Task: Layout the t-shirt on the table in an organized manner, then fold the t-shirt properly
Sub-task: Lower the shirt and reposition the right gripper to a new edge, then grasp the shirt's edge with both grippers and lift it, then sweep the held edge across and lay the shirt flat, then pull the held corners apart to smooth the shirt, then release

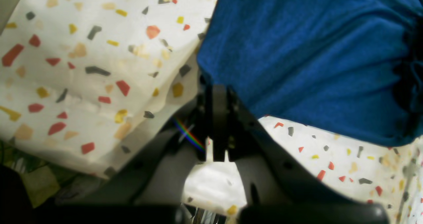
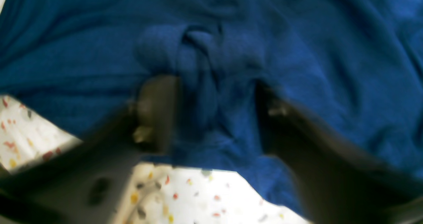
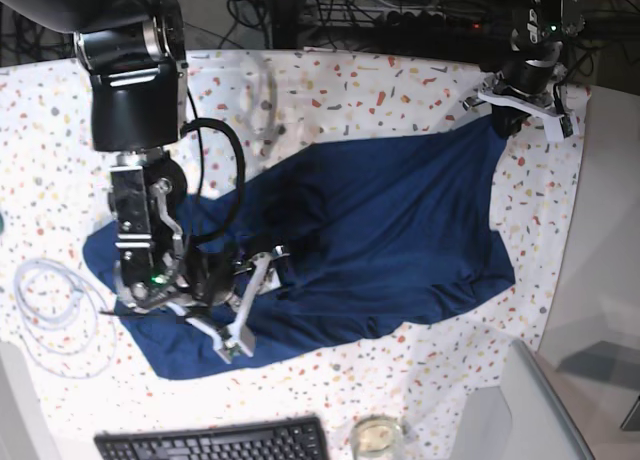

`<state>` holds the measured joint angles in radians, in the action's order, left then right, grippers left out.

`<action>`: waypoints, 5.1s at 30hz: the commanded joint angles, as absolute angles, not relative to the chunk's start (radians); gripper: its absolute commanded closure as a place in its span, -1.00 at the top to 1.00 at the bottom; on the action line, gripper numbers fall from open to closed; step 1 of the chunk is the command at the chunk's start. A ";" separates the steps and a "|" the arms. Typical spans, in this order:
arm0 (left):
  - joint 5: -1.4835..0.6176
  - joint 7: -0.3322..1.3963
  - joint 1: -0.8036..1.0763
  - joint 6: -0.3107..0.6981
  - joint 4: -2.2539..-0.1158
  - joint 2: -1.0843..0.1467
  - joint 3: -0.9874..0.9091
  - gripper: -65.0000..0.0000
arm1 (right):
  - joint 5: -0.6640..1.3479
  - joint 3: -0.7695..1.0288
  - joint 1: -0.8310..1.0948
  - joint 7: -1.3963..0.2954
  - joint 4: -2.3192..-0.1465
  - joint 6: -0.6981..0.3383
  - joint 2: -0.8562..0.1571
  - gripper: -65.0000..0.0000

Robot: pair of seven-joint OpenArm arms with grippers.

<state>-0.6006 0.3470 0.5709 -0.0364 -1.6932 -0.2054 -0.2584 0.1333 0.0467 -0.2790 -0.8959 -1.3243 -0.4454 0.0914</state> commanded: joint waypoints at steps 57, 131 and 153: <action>-0.610 0.337 0.622 -0.033 -1.937 -0.302 -0.366 -1.00 | 0.140 0.596 0.148 -1.026 -1.813 -0.648 -0.015 -1.00; -0.541 0.369 0.435 -0.031 -1.589 -0.179 -0.423 -1.00 | -0.236 0.700 0.093 -0.553 -1.308 -0.650 0.019 -1.00; -0.544 0.298 0.570 -0.031 -1.635 -0.177 -0.423 -1.00 | -0.031 0.713 0.197 -0.634 -1.498 -0.651 0.018 -0.21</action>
<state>-0.5491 0.3244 0.5636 -0.0257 -1.6184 -0.1665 -0.4156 -0.0368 0.7082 0.2157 -0.6575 -1.4757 -0.6533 0.0307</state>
